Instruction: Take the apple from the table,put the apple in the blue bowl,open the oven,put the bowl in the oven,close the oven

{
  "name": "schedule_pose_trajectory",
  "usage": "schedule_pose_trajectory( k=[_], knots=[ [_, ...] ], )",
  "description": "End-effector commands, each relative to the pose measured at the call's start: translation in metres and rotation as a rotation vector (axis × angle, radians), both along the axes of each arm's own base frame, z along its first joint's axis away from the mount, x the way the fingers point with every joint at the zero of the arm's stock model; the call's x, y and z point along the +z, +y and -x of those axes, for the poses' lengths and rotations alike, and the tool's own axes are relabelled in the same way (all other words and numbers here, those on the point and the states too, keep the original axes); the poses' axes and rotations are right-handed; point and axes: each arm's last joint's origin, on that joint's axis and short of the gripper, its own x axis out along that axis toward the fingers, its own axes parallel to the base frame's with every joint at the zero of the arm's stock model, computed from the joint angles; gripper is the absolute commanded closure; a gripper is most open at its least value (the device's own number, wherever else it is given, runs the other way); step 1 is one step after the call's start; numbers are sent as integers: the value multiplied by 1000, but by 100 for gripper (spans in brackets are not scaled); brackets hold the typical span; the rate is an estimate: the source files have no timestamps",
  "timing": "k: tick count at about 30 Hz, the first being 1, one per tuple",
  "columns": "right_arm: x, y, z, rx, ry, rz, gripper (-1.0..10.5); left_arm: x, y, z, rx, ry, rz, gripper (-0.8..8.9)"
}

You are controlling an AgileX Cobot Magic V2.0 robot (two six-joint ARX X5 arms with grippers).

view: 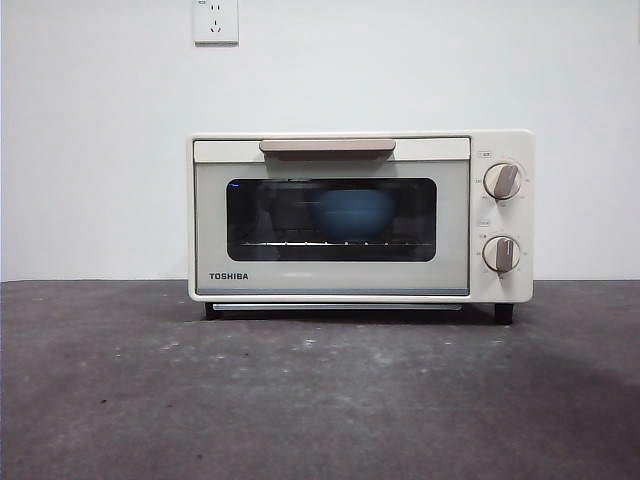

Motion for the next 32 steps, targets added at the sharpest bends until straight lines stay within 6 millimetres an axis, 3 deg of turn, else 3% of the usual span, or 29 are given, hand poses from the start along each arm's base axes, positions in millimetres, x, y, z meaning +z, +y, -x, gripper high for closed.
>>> schedule_pose_trajectory(
  k=[1,10,32],
  knots=[
    [-6,0,1,-3,37,-19,941,-6,0,0,2,36,6,806],
    [-20,0,3,1,182,-26,941,-6,0,0,2,36,6,806],
    [-16,0,2,0,143,-26,941,-6,0,0,2,36,6,806]
  ],
)
